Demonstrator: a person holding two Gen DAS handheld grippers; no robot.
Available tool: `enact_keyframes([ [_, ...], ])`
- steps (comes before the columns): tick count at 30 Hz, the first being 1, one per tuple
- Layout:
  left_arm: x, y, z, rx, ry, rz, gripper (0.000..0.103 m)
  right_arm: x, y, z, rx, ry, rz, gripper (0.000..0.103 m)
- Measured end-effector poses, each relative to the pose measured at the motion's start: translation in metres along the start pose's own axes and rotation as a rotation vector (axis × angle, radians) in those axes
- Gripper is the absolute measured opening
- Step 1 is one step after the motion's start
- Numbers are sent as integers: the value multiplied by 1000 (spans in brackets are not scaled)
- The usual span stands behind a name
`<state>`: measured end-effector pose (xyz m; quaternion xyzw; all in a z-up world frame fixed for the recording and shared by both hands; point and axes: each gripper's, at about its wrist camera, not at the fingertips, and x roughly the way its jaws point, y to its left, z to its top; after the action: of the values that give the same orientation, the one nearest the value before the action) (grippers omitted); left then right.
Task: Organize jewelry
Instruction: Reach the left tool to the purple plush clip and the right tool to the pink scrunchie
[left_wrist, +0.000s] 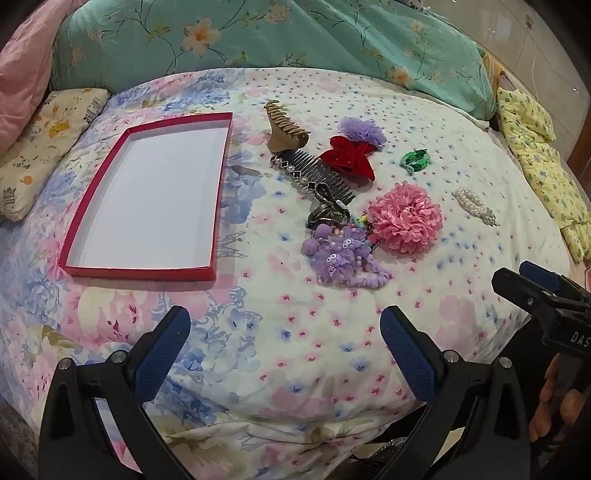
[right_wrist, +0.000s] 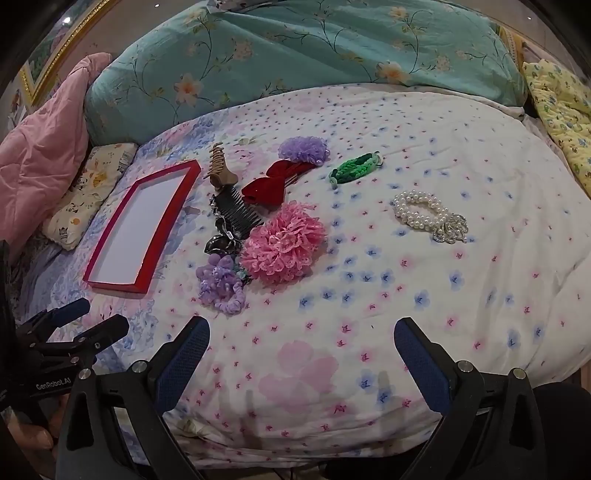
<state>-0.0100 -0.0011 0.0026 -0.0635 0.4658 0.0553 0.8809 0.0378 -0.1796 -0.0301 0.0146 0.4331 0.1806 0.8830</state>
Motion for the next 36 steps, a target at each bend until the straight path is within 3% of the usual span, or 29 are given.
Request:
enact_keyframes([
  [36,14,5,-2,-14,26,1,103,7,1,2,13,0,36,101],
])
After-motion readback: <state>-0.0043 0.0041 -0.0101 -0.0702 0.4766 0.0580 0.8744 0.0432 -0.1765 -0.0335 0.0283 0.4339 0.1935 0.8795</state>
